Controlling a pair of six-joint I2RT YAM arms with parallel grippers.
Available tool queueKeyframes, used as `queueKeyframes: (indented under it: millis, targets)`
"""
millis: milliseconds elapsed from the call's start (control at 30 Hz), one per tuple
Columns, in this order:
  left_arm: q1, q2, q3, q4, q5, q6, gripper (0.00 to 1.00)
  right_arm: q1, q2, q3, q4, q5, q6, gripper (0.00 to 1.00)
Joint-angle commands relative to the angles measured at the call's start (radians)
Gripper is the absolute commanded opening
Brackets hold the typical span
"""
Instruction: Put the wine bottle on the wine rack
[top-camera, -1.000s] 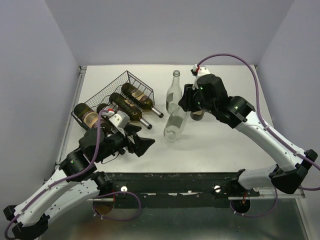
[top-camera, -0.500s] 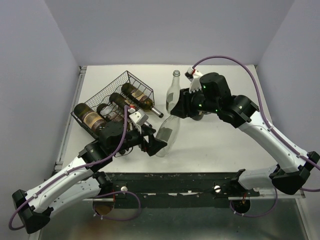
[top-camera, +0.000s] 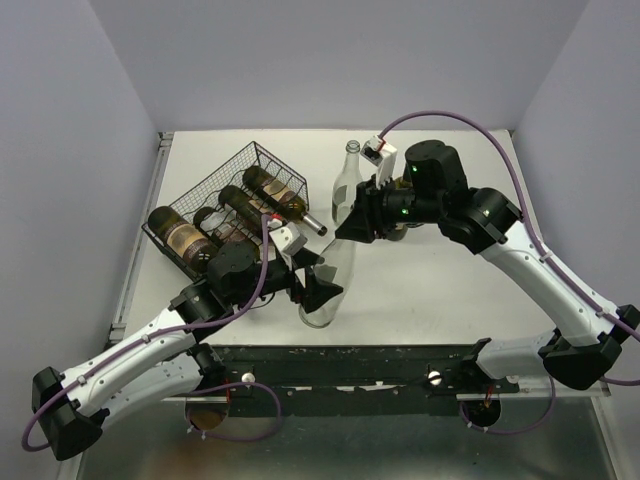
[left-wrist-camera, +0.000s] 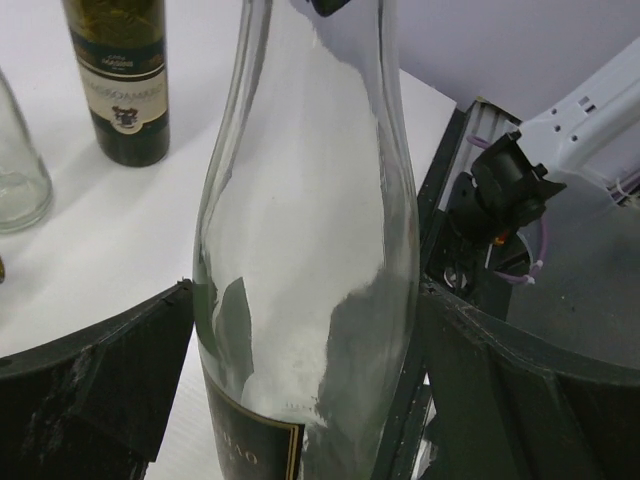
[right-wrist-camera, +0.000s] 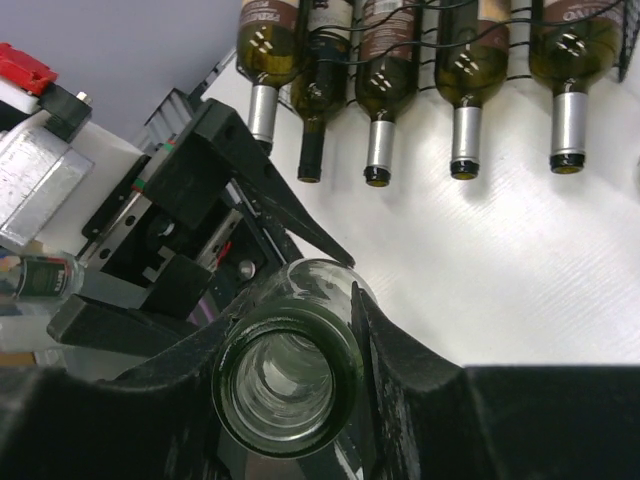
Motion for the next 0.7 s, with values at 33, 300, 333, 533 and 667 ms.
queueKeyframes:
  millis: [33, 300, 333, 533, 667]
  targets:
    - [0.002, 0.002, -0.047, 0.113, 0.156, 0.069, 0.99, 0.008, -0.069, 0.043, 0.178, -0.275, 0.076, 0.01]
    - [0.002, -0.003, -0.05, 0.116, 0.218, 0.105, 0.92, 0.008, -0.086, 0.025, 0.2, -0.331, 0.063, 0.01]
    - [0.002, -0.002, -0.05, 0.114, 0.215, 0.106, 0.81, 0.008, -0.091, 0.019, 0.2, -0.331, 0.065, 0.01]
    - [0.002, 0.015, -0.007, 0.07, 0.198, 0.157, 0.0, 0.008, -0.104, 0.014, 0.171, -0.32, 0.059, 0.02]
    - [0.002, 0.009, 0.018, 0.042, 0.155, 0.239, 0.0, 0.008, -0.12, 0.011, 0.131, -0.277, 0.033, 0.42]
